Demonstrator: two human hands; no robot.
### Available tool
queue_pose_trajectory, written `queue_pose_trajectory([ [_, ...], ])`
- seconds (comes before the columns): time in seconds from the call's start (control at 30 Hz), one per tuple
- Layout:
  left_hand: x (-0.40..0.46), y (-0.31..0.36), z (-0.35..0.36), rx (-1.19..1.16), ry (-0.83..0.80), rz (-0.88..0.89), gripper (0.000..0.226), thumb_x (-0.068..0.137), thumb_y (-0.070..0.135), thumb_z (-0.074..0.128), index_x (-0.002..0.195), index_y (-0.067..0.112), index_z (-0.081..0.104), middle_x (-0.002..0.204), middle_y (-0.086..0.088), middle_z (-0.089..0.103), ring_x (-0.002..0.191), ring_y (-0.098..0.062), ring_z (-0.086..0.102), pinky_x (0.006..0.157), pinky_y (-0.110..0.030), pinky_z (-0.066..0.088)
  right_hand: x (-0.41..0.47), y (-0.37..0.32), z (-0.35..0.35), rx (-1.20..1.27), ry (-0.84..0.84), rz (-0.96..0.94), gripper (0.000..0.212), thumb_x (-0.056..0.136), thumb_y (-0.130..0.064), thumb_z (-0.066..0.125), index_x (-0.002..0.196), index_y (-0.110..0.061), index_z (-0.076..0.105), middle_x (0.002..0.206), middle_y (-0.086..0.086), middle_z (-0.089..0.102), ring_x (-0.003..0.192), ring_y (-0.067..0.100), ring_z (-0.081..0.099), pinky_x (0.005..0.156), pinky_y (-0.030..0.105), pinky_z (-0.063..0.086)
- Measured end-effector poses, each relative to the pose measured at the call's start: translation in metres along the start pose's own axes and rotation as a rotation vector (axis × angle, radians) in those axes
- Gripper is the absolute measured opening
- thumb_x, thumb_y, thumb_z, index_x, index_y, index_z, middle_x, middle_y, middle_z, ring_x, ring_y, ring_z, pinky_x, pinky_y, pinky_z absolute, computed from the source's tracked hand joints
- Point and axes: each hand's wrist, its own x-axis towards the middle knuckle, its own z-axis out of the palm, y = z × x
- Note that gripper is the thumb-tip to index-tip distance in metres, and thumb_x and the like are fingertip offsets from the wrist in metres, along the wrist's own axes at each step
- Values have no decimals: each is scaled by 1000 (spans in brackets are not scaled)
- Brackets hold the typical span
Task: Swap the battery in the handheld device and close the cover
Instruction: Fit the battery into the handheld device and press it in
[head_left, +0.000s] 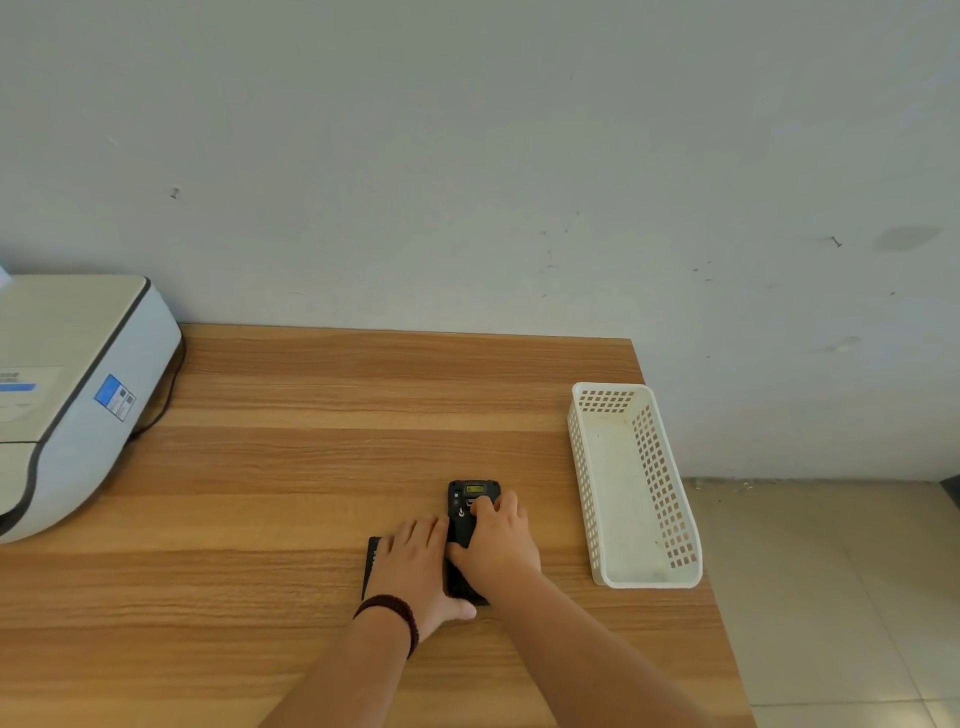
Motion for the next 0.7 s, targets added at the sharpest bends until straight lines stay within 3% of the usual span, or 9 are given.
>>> queue_pose_trajectory([
  [0.27,13,-7,-6,29,-14,51,111,54,78,64,145,26,26,143,8,34,134,-18,28,111,-40,22,8,2,4,15,-1,25,63,81,-44,68,132,-21,39,133,5,31,121,23,37,91,36,50],
  [0.7,21,-3,-10,155,-45,64,121,53,78,65,150,25,16,146,5,32,134,-22,28,111,-44,21,14,4,2,34,-35,20,59,78,-43,66,127,-22,38,130,6,33,118,24,38,92,37,49],
])
